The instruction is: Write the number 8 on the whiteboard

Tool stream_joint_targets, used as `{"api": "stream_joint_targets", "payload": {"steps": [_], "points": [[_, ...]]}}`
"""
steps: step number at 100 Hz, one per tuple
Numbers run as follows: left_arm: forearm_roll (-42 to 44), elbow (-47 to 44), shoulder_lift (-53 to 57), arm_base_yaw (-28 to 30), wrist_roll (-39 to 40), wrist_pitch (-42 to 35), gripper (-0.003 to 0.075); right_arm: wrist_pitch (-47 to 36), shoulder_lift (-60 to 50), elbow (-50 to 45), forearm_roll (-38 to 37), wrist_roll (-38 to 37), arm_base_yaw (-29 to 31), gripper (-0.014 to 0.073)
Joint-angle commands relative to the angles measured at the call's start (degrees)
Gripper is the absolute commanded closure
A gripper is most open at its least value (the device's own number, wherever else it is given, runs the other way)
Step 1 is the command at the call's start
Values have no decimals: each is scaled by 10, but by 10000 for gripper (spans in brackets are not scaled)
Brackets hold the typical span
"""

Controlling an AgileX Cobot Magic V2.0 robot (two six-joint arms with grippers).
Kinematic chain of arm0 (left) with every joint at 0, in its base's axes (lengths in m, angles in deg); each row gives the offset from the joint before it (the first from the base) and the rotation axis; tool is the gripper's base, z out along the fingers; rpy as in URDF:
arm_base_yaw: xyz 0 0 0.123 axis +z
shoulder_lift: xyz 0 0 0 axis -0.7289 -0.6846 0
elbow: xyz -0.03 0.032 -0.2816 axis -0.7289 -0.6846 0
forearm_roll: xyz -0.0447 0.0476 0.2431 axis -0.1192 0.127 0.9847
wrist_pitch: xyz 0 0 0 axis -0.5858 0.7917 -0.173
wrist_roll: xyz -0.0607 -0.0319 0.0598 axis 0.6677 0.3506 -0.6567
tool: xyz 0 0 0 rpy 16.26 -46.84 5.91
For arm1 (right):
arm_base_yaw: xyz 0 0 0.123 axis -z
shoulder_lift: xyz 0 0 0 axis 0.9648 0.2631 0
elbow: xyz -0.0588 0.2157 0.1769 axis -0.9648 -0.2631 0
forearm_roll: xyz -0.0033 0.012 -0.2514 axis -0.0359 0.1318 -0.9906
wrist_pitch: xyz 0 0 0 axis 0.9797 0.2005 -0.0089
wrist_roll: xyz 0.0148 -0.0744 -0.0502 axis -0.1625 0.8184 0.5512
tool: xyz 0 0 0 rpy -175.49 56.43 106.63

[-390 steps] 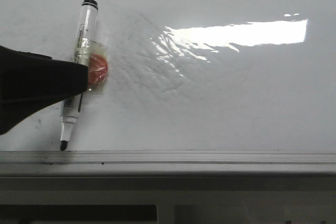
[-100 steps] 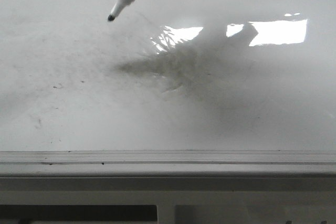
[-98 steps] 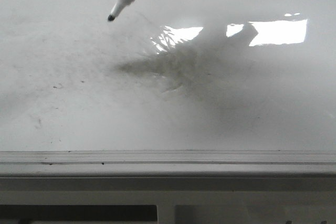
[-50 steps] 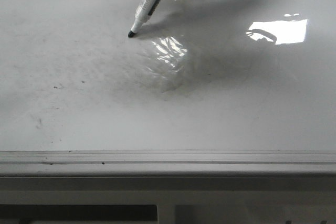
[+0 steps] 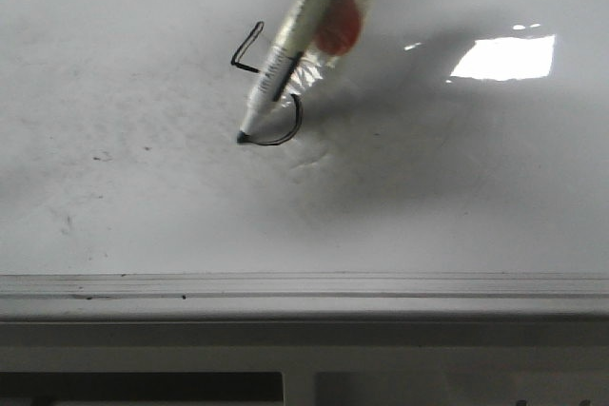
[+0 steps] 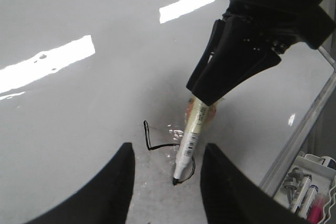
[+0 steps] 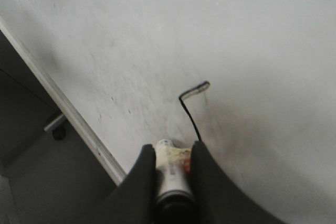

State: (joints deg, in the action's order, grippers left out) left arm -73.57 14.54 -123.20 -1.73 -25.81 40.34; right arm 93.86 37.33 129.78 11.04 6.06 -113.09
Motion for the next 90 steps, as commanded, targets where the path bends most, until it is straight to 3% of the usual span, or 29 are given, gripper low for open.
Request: {"api": "stream_joint_targets", "payload": {"steps": [1, 15, 27, 53, 90], "points": [[-8, 17, -2, 1, 6, -40, 437, -71, -19, 14, -11, -7, 15, 645], [-8, 17, -2, 1, 6, -40, 437, -72, -41, 14, -12, -9, 58, 645], [-8, 17, -2, 1, 6, -40, 437, -83, -41, 14, -12, -9, 59, 645], [-8, 17, -3, 1, 6, -40, 437, -107, -43, 14, -12, -9, 24, 645], [-3, 17, -84, -28, 6, -73, 436, -33, -49, 14, -5, -11, -56, 645]]}}
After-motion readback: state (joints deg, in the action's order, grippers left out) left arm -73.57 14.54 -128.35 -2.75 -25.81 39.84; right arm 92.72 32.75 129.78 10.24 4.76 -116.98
